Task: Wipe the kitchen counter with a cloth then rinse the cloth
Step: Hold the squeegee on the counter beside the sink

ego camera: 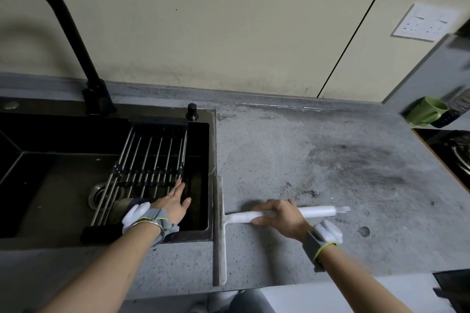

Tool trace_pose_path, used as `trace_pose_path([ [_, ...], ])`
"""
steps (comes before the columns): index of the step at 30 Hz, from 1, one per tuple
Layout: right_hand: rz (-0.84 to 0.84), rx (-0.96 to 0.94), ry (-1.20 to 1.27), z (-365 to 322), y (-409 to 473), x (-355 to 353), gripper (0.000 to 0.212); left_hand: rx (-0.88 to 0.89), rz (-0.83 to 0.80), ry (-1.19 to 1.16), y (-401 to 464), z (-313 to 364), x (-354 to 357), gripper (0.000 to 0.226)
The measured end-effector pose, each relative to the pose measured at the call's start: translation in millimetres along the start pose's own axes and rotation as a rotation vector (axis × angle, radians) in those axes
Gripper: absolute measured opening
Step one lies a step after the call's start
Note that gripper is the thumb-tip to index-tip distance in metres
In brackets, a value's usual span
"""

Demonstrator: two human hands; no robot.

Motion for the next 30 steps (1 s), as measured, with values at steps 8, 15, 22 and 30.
trace_pose_path([
  [8,0.101,0.156,0.205,45,-25,-30,0.032,-0.002,0.004,0.010,1,-2,1,0.058],
  [15,0.214,0.283,0.163,102,-64,-60,0.025,0.005,0.002,0.004,2,-3,2,0.059],
  [22,0.182,0.297,0.149,108,-62,-53,0.023,0.008,0.004,0.012,1,0,1,0.058],
  [30,0.077,0.188,0.082,77,-27,-40,0.026,-0.013,0.013,0.024,2,1,1,0.058],
])
Point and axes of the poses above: each hand's wrist, its own y-axis towards the middle knuckle, its own x-axis out of the palm, z = x × y, the point moved 3 cm from there along y, towards the middle knuckle, and after that the axes turned 3 degrees about -y, right-handed, at the moved point
